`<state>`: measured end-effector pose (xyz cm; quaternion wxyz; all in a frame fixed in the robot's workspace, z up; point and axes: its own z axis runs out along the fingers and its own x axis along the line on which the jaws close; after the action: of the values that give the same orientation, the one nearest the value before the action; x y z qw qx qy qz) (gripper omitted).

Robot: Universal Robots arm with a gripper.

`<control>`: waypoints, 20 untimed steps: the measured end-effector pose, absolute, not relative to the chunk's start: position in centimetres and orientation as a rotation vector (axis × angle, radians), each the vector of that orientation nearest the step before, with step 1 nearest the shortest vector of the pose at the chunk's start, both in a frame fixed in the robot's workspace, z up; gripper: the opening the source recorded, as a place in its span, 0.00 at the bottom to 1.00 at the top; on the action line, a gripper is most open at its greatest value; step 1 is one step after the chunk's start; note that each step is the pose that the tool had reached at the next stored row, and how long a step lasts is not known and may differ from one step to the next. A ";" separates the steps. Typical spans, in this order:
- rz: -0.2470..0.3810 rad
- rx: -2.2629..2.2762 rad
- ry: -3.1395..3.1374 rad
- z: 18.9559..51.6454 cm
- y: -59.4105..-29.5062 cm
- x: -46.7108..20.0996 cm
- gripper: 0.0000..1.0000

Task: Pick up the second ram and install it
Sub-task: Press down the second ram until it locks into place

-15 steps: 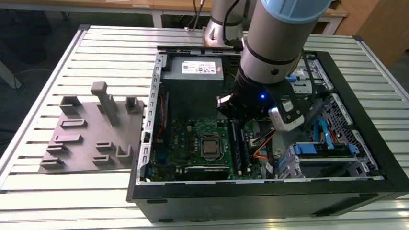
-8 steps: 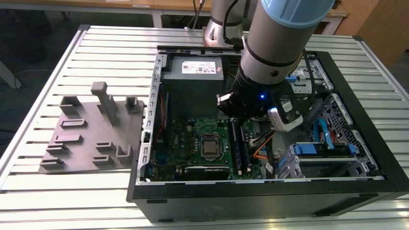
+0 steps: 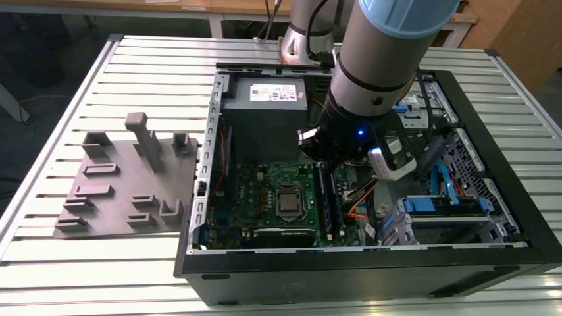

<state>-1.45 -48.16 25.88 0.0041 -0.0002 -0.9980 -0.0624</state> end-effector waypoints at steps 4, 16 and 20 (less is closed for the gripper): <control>-0.195 0.009 -3.127 25.8 -48.2 -1.4 0.11; -0.194 0.015 -3.127 23.8 -46.4 -1.5 0.11; -0.194 0.015 -3.127 23.1 -46.0 -1.5 0.11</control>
<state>-1.47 -45.96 23.10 0.0045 0.0049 -0.9981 -0.0620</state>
